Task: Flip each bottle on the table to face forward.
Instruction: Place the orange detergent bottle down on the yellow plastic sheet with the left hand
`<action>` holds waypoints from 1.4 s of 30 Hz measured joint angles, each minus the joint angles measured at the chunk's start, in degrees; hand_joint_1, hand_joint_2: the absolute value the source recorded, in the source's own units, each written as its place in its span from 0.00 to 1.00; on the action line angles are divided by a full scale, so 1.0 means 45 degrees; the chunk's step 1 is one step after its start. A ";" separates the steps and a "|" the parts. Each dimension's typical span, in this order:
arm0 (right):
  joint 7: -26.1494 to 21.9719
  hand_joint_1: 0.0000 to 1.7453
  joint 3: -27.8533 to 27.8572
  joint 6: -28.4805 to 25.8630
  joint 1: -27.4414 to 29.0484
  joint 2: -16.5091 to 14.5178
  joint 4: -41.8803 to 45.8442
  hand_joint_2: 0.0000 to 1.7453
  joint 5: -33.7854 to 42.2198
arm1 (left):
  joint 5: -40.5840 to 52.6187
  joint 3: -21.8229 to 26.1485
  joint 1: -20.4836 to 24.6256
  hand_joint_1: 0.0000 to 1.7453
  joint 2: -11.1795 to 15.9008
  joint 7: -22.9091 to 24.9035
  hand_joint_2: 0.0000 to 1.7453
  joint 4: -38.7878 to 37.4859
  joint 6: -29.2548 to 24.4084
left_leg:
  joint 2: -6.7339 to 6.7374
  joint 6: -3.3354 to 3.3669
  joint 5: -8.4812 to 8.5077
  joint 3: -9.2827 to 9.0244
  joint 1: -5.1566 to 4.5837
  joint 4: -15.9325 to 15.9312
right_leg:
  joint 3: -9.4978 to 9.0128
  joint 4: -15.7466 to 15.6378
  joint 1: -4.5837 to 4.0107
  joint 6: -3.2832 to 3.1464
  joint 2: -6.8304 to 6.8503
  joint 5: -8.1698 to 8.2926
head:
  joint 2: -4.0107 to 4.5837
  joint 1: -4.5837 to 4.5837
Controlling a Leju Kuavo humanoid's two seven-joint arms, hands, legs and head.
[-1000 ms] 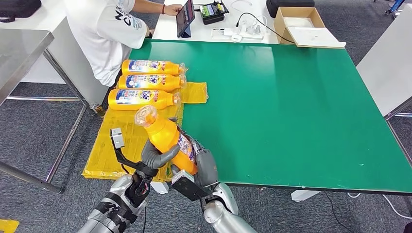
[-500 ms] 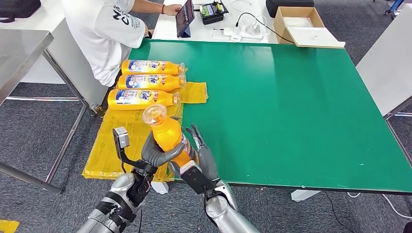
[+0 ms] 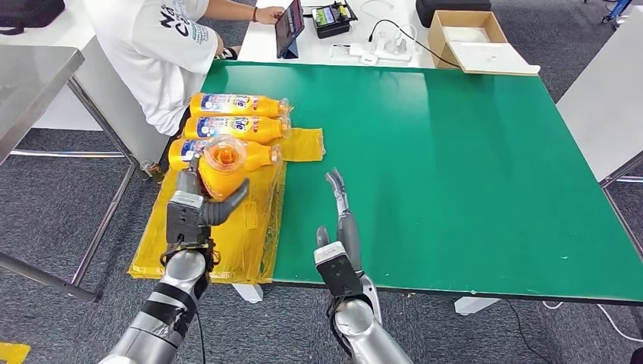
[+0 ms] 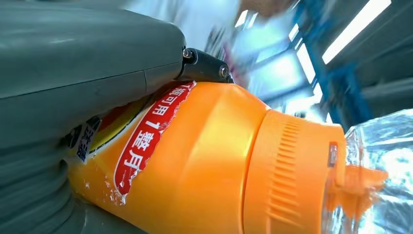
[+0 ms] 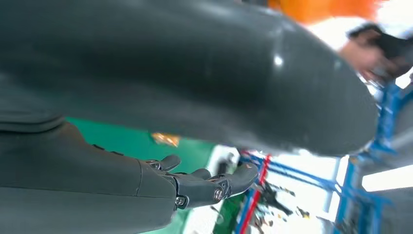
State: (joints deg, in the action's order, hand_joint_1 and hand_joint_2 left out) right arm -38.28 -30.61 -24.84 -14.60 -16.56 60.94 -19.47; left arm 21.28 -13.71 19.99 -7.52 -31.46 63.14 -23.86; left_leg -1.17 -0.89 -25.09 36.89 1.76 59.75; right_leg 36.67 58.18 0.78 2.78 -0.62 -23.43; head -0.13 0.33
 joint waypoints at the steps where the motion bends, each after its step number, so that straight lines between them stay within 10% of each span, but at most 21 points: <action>1: -0.0004 0.00 0.0017 -0.0053 0.0062 0.0013 0.0290 0.00 0.0045 | 0.0706 0.0157 0.0109 1.00 0.0033 0.0027 1.00 0.0000 -0.0508 | 0.0000 0.0000 0.0000 0.0000 0.0000 0.0000 | 0.0000 0.0000 0.0000 0.0000 0.0000 0.0000 | 0.0000 0.0000; 14: -0.0051 0.00 0.0148 -0.0182 0.0342 0.0086 0.1575 0.00 0.0208 | 0.2408 0.0821 0.0502 1.00 0.0191 0.0236 1.00 -0.0043 -0.1618 | 0.0001 0.0000 0.0000 0.0002 -0.0001 0.0000 | 0.0002 0.0001 0.0001 0.0000 0.0000 0.0000 | 0.0000 -0.0001; 21: -0.0348 0.00 0.0165 -0.1298 0.0577 0.0098 0.2399 0.00 0.0580 | 0.8563 0.0827 0.1363 1.00 0.0728 0.2896 1.00 -0.2056 -0.3356 | 0.0006 -0.0003 0.0003 -0.0001 0.0000 0.0000 | 0.0003 0.0002 0.0000 -0.0002 -0.0001 0.0001 | 0.0000 0.0000; 32: -0.0375 0.00 0.0095 -0.1902 0.0804 0.0291 0.4429 0.00 0.0629 | 1.2122 0.0215 0.2651 1.00 0.1811 0.4746 1.00 -0.7216 -0.0373 | 0.0027 -0.0006 0.0003 0.0002 0.0000 0.0000 | 0.0014 0.0007 0.0001 -0.0003 -0.0015 0.0002 | 0.0000 0.0000; 42: -0.0365 0.00 -0.0019 -0.1697 0.0808 0.0362 0.4587 0.00 0.0810 | 1.1774 0.0068 0.3372 0.98 0.2006 0.4523 1.00 -0.8626 0.0803 | 0.0017 -0.0010 -0.0001 -0.0044 0.0001 -0.0007 | -0.0040 0.0007 0.0000 -0.0005 -0.0013 0.0001 | 0.0000 0.0000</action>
State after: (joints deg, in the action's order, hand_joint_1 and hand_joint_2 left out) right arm -39.92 -30.69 -32.47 -10.96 -14.93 81.59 -15.83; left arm 74.26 -13.40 35.16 1.51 -11.11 24.32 -20.24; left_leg -1.09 -0.93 -25.10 36.69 1.77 59.71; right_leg 36.49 58.21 0.78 2.76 -0.67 -23.42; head -0.13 0.33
